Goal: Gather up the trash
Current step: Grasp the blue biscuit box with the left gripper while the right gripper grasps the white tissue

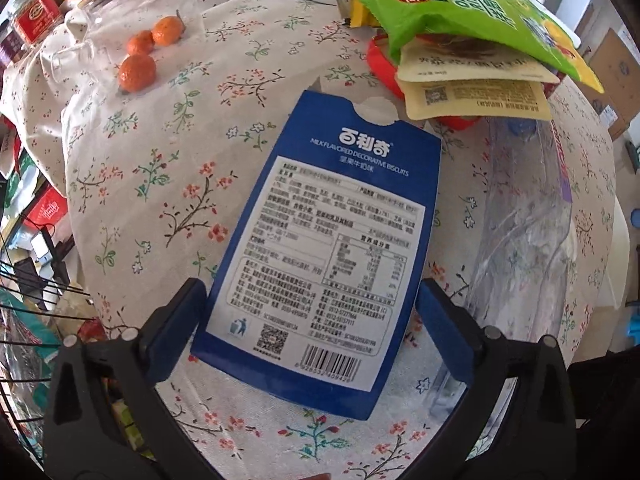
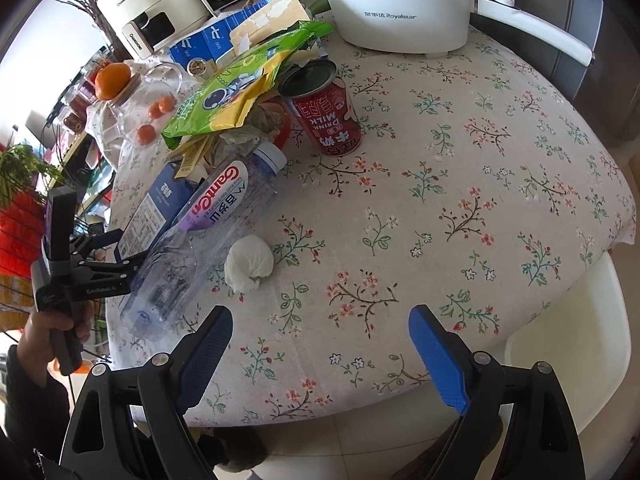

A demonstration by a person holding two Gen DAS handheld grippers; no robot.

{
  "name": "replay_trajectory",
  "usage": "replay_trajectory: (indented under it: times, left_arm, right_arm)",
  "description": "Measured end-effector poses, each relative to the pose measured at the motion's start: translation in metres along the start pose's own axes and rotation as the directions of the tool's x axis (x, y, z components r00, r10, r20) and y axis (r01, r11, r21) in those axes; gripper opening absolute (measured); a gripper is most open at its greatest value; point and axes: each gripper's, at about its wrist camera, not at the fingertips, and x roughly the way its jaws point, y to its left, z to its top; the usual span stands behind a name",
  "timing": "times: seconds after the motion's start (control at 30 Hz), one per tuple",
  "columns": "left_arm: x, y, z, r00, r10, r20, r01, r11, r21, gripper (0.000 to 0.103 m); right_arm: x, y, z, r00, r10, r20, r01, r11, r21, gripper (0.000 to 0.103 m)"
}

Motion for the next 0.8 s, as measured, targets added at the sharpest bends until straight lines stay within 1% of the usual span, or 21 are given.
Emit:
replay_trajectory:
  times: [0.17,0.27,0.4,0.47,0.57,0.63,0.7,0.8]
  left_arm:
    - [-0.002,-0.005,-0.002,1.0,0.029,0.001,-0.029,0.999,-0.046,0.101]
    - [-0.012,-0.001,-0.005,0.999,0.046,0.014,-0.045,0.996,-0.075,0.101]
    - [-0.035,0.008,-0.013,0.998,0.038,0.057,-0.03,0.989,-0.142,0.1]
    - [-0.046,0.01,-0.018,0.996,0.036,0.084,-0.023,0.988,-0.155,0.097]
    - [-0.058,0.01,-0.024,0.994,0.029,0.108,-0.011,0.986,-0.166,0.097]
    - [-0.063,0.011,-0.026,0.994,0.018,0.112,0.002,0.986,-0.169,0.097]
    - [-0.06,0.014,-0.028,0.996,0.007,0.093,0.01,0.984,-0.179,0.097]
    - [-0.051,0.019,-0.031,0.998,0.011,0.054,-0.001,0.982,-0.188,0.097]
  right_arm:
    - [0.011,0.008,0.004,0.999,0.04,-0.017,-0.039,0.999,0.036,0.091]
    - [0.016,0.015,0.007,0.998,0.067,-0.017,-0.066,0.996,0.06,0.091]
    - [0.019,0.028,0.011,0.994,0.105,-0.008,-0.104,0.992,0.071,0.091]
    - [0.022,0.038,0.014,0.993,0.118,-0.006,-0.117,0.991,0.066,0.091]
    - [0.029,0.052,0.019,0.991,0.133,-0.001,-0.133,0.99,0.052,0.091]
    - [0.038,0.063,0.027,0.989,0.145,-0.007,-0.145,0.988,0.045,0.088]
    - [0.048,0.067,0.032,0.987,0.16,-0.021,-0.159,0.985,0.067,0.078]
    - [0.058,0.066,0.032,0.986,0.159,-0.055,-0.153,0.983,0.105,0.074]
